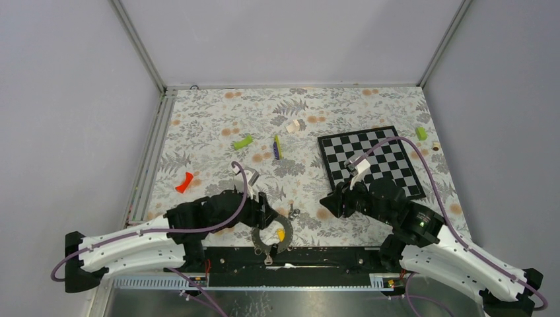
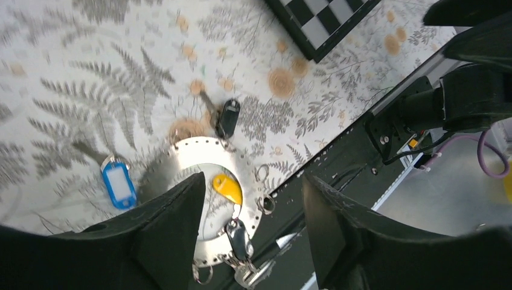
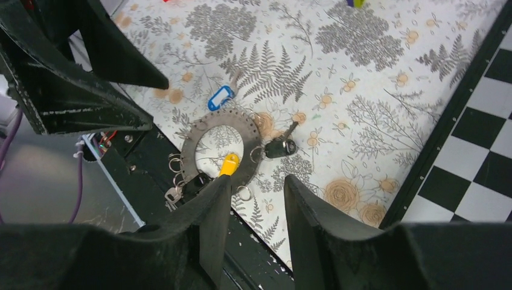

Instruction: Remove the keys from the keyring

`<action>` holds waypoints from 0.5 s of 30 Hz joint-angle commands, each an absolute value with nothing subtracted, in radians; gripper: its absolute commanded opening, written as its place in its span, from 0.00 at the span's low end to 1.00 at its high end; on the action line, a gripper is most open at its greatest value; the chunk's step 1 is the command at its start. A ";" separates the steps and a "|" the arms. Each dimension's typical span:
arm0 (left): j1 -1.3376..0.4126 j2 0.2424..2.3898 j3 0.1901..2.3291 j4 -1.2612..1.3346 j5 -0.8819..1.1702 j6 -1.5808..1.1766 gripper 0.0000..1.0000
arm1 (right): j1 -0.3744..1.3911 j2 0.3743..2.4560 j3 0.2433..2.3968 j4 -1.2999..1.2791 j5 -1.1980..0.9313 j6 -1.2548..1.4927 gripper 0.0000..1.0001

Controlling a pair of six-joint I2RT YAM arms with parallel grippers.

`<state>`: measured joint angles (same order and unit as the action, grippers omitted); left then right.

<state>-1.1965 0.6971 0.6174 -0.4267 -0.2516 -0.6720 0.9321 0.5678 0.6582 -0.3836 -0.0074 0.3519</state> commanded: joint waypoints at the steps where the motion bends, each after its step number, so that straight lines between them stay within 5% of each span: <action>1: -1.207 0.702 0.573 -0.483 -0.215 -0.910 0.65 | 0.933 0.556 0.636 -0.342 0.059 0.426 0.45; 9: -1.455 0.751 0.546 -0.613 -0.385 -1.175 0.71 | 0.934 0.511 0.594 -0.330 0.077 0.453 0.45; 15: -1.727 0.914 0.599 -0.691 -0.563 -1.442 0.65 | 0.934 0.512 0.582 -0.330 0.078 0.460 0.45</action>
<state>-1.6089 0.8295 0.5407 -0.6224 -0.4068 -1.2022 0.9321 0.5148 0.5850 -0.3714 0.0517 0.4438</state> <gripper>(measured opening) 0.673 0.448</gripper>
